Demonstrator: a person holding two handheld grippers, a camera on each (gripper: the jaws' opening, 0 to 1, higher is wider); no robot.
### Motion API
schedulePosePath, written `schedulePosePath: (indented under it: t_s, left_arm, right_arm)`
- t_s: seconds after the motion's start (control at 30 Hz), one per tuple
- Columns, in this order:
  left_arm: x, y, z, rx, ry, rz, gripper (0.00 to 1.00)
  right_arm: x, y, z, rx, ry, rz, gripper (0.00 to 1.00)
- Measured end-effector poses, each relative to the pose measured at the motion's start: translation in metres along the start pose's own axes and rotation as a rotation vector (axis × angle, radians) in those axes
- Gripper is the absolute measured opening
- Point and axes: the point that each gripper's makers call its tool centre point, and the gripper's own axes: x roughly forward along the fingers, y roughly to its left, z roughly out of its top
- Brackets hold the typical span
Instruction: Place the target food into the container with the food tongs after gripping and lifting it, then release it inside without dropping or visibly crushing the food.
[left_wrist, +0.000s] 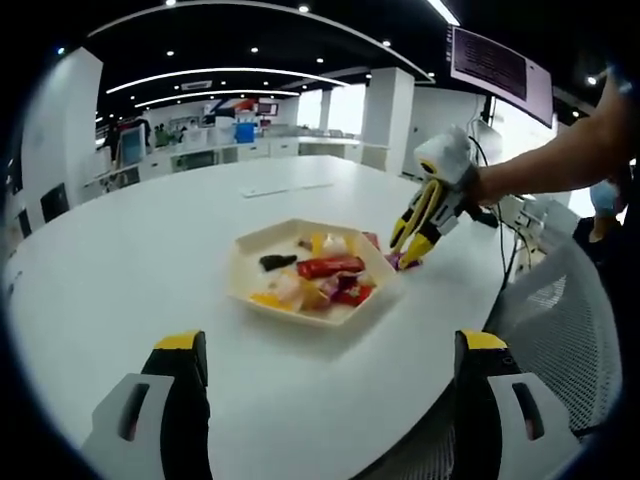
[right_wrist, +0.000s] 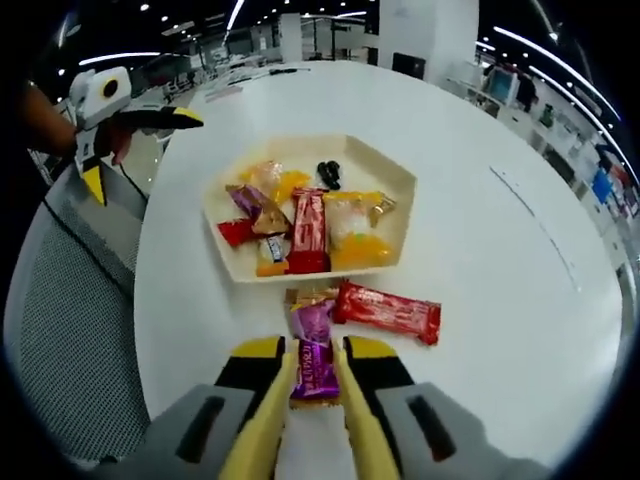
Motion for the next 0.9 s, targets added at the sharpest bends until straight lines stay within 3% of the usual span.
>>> schedulePosePath:
  t_s: [0.07,0.13,0.3,0.37,0.9]
  left_arm:
    - [0.000,0.000,0.000,0.002,0.000,0.001,0.99]
    - [0.000,0.000,0.000,0.000,0.003,-0.001,0.99]
    - [0.000,-0.001,0.000,0.000,0.004,-0.003,0.99]
    - [0.000,-0.001,-0.001,0.001,0.005,-0.003,0.99]
    - [0.000,0.000,0.002,0.032,-0.007,0.004,1.00]
  right_arm:
    - [0.002,0.006,-0.002,-0.053,0.005,0.028,0.27]
    - [0.003,0.007,-0.005,-0.050,0.009,0.017,0.28]
    - [0.004,0.003,-0.002,-0.031,0.014,-0.011,0.22]
    - [0.004,0.004,-0.001,-0.061,0.019,-0.021,0.21]
    - [-0.017,-0.003,0.001,-0.003,0.016,-0.021,0.21]
